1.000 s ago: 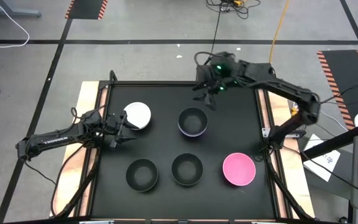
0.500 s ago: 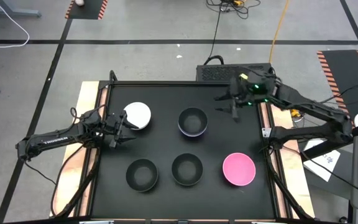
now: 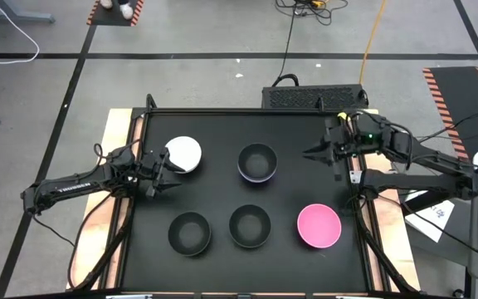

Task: Nest bowls inside each other
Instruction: Stack the white bowl on top of the black bowl

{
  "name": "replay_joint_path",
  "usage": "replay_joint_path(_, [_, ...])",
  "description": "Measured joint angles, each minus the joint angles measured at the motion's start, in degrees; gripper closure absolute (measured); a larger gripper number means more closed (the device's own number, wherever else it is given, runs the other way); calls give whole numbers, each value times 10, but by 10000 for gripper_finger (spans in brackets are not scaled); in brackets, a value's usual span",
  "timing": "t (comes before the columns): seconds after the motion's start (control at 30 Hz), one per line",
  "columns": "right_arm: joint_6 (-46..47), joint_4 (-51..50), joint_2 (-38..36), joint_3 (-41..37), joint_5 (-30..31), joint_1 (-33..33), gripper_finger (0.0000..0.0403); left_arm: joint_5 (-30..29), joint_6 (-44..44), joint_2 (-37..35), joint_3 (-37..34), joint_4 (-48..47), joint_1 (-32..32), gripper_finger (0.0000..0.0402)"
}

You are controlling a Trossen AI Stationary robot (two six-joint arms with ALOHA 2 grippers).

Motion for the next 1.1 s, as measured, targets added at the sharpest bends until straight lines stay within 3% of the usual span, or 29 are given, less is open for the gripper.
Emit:
replay_joint_path(0.07, [-15,-6,-7,-6,4,7,393,0,-1,0,0,0,0,172])
replay_joint_path(0.2, [-22,-28,-33,-12,62,17,398,0,-1,0,0,0,0,172])
replay_joint_path(0.5, [1,-57,-153,-72,88,17,402,3,3,0,0,0,0,172])
replay_joint_path(0.83, [37,-62,-279,-175,88,17,403,4,4,0,0,0,0,172])
replay_joint_path(1.1, [64,-53,-345,-183,88,16,403,4,4,0,0,0,0,172])
